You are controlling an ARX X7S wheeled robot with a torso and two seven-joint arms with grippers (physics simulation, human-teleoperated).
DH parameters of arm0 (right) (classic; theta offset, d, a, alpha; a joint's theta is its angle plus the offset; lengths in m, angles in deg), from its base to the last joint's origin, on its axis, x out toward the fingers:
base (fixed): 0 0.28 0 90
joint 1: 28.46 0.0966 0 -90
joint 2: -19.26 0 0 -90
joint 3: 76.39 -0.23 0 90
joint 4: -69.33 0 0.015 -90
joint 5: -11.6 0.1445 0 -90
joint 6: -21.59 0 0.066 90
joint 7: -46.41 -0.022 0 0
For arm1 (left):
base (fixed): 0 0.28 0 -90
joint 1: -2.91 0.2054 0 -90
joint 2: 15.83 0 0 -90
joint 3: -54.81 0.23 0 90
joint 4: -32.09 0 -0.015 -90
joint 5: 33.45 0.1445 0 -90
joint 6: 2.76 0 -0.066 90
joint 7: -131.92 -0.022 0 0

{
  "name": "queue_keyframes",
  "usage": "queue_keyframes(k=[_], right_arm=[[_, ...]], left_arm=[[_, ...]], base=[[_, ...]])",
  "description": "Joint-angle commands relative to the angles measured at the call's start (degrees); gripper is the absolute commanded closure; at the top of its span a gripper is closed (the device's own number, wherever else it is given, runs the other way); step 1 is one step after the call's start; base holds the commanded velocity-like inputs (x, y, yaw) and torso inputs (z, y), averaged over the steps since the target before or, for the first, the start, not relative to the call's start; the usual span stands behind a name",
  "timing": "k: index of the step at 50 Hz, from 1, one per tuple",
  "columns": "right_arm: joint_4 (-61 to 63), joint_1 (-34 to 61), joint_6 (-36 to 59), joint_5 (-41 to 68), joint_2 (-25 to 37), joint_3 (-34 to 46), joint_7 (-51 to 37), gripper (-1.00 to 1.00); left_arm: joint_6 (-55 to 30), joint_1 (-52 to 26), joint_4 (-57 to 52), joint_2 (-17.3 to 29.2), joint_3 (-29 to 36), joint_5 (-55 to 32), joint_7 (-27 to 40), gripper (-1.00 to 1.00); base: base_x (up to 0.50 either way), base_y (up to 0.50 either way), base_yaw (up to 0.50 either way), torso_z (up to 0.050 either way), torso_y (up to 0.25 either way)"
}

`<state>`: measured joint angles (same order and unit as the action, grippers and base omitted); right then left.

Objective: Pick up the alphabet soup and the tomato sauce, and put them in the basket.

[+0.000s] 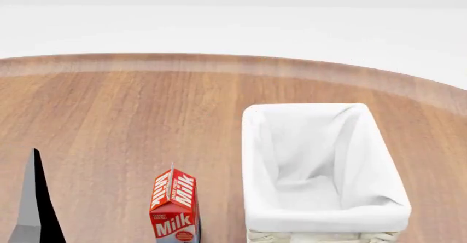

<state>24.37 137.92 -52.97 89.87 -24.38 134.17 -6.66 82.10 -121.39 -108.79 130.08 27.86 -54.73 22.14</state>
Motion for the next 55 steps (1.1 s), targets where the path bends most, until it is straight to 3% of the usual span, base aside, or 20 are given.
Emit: queue_keyframes(k=[1,24,55], right_arm=[[1.5,-5.57,0.62,-2.51,-0.98,2.85,-3.22,-1.0],[3.74,-13.25,2.32,-7.55,-4.73,5.58,-9.97,-1.0],[-7.89,-16.72,-2.11,-9.58,-6.9,3.08,-2.26,-1.0]], left_arm=[[-0.23,0.07,-0.37,0.17,-0.26,-0.09,0.06,-1.0],[-0.54,0.29,-0.17,-0.36,-0.29,0.01,-0.28,-1.0],[-0.05,0.88,0.25,-0.71,-0.52,0.47,-0.58,-1.0]], base=[[0.0,0.0,0.0,0.0,0.0],[0.0,0.0,0.0,0.0,0.0],[0.0,0.0,0.0,0.0,0.0]])
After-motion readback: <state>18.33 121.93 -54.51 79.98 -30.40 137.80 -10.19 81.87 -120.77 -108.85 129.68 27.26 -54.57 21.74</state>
